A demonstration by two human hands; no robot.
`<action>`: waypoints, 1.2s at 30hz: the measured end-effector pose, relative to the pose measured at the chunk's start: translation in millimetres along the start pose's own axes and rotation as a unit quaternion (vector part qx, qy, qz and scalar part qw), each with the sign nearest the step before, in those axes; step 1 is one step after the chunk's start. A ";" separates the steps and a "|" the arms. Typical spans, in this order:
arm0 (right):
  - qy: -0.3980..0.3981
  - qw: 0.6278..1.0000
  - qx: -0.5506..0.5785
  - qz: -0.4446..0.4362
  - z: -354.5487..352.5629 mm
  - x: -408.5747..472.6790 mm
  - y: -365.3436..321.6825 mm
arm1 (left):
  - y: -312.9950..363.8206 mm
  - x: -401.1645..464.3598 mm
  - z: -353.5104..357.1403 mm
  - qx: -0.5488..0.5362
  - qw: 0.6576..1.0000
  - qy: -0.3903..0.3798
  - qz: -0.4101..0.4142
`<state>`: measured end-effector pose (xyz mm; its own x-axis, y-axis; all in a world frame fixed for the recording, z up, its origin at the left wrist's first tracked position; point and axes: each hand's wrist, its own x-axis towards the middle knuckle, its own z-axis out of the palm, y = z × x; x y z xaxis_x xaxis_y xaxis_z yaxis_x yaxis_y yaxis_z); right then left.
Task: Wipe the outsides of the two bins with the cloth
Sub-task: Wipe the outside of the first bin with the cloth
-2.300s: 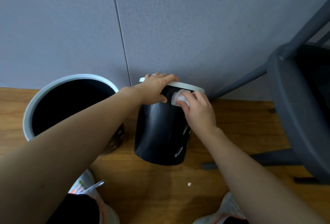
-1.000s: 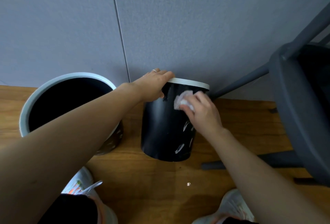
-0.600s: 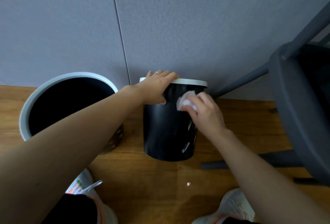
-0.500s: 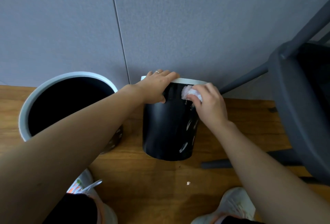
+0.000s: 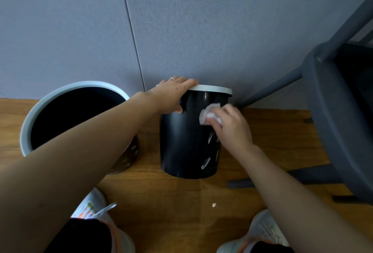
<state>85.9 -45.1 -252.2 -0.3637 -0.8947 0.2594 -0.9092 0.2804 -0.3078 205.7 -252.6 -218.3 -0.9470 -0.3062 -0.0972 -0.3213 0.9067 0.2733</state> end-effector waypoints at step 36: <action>0.030 0.998 -0.053 0.000 8.7 4.1 -14.8 | 5.9 3.2 0.6 0.017 1.000 -0.005 -0.002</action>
<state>99.6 -56.0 -254.6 -0.3717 -0.8733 0.3149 -0.9246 0.3177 -0.2105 200.7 -248.0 -217.6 -0.9454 -0.3073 -0.1089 -0.3250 0.9147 0.2403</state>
